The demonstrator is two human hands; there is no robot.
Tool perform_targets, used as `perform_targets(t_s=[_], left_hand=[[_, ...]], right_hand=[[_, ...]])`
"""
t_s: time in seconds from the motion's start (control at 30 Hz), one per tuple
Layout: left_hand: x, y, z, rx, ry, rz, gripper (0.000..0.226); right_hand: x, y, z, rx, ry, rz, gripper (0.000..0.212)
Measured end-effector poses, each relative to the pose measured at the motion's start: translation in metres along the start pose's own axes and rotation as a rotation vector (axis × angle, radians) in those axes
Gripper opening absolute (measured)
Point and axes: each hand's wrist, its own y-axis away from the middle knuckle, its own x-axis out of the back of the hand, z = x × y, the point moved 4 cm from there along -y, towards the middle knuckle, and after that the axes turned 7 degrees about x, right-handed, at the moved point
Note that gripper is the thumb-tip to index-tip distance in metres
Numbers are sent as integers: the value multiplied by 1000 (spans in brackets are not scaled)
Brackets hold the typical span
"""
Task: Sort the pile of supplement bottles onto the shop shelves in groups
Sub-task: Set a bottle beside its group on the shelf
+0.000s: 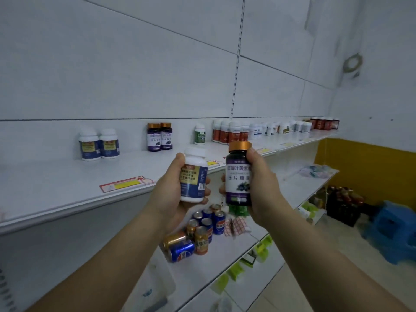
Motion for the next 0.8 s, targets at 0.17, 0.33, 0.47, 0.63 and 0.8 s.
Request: perform_targets(t_s=[0.17, 0.33, 0.47, 0.63, 0.8], left_hand=[[-16, -37, 12, -72, -72, 142, 54], [-3, -59, 38, -131, -199, 271, 13], [30, -79, 53, -112, -558, 385, 25], [59, -103, 61, -99, -672, 518, 36], [63, -124, 53, -122, -769, 552, 55]], right_hand=[[26, -57, 2, -17, 48, -155, 34], [2, -115, 20, -57, 19, -252, 26], [-35, -157, 37, -9, 46, -344, 32], [-70, -208, 55, 59, 198, -398, 32], [-89, -245, 82, 106, 398, -578, 39]])
